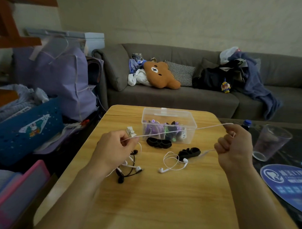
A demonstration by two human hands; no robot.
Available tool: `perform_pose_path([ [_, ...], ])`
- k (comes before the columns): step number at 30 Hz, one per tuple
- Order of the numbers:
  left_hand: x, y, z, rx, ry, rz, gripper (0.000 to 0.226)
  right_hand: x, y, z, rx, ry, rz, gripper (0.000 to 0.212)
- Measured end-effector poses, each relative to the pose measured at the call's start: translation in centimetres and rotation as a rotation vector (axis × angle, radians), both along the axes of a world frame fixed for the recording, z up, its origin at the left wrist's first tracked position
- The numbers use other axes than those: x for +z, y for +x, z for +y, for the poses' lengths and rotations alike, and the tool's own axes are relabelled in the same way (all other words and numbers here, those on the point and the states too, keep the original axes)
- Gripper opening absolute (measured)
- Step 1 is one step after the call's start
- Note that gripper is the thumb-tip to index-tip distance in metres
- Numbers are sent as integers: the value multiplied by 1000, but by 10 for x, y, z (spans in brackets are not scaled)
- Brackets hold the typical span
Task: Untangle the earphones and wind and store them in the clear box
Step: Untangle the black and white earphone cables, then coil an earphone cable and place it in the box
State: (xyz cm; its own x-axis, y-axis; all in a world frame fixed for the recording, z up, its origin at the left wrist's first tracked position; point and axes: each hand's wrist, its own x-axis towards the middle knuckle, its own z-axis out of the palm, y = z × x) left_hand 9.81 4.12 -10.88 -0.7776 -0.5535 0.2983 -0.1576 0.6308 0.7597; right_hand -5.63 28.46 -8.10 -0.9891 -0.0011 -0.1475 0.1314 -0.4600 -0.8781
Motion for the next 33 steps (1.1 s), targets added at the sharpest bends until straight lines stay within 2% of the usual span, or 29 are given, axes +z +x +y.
perform_pose_path([
  [3, 2, 0, 0, -77, 118, 41, 29, -2, -2, 0, -81, 52, -37, 11],
  [5, 3, 1, 1, -136, 158, 64, 23, -2, 0, -1, -124, 159, -8, 9],
  [7, 4, 2, 3, -183, 126, 80, 19, -3, 2, -4, -153, 387, 77, 24],
  [9, 3, 2, 4, -219, 51, 117, 19, -5, 4, -6, -155, 719, 151, 45],
  [11, 2, 1, 4, -222, -21, 151, 22, -5, 8, -10, -151, 1030, 184, 52],
  [13, -1, 0, 5, -239, -76, 143, 20, -4, 16, -17, -129, 1139, 298, 54],
  [15, -3, -2, 9, -267, -136, 136, 19, -6, 26, -25, -54, 1103, 546, 50],
  [17, -2, -3, 13, -296, -151, 138, 26, -5, 38, -35, 170, 1022, 768, 34],
  [19, -2, -3, 15, -319, -172, 144, 36, -6, 52, -47, 485, 889, 788, 16],
  [20, -1, -3, 16, -332, -199, 143, 38, -5, 59, -52, 610, 808, 751, 23],
  [22, -2, -5, 17, -348, -255, 132, 37, -5, 69, -59, 724, 724, 709, 39],
  [25, -5, -7, 14, -344, -305, 120, 23, -3, 73, -61, 776, 664, 677, 40],
  [26, -5, -7, 14, -338, -316, 120, 18, -3, 73, -62, 783, 673, 661, 34],
  [29, -7, -6, 16, -334, -295, 71, 23, -8, 66, -65, 708, 786, 678, 7],
  [31, -8, -8, 17, -293, -282, 0, 19, -9, 61, -64, 610, 798, 675, 10],
  [33, -10, -9, 13, -237, -263, -46, 24, -6, 55, -60, 496, 662, 637, 14],
])
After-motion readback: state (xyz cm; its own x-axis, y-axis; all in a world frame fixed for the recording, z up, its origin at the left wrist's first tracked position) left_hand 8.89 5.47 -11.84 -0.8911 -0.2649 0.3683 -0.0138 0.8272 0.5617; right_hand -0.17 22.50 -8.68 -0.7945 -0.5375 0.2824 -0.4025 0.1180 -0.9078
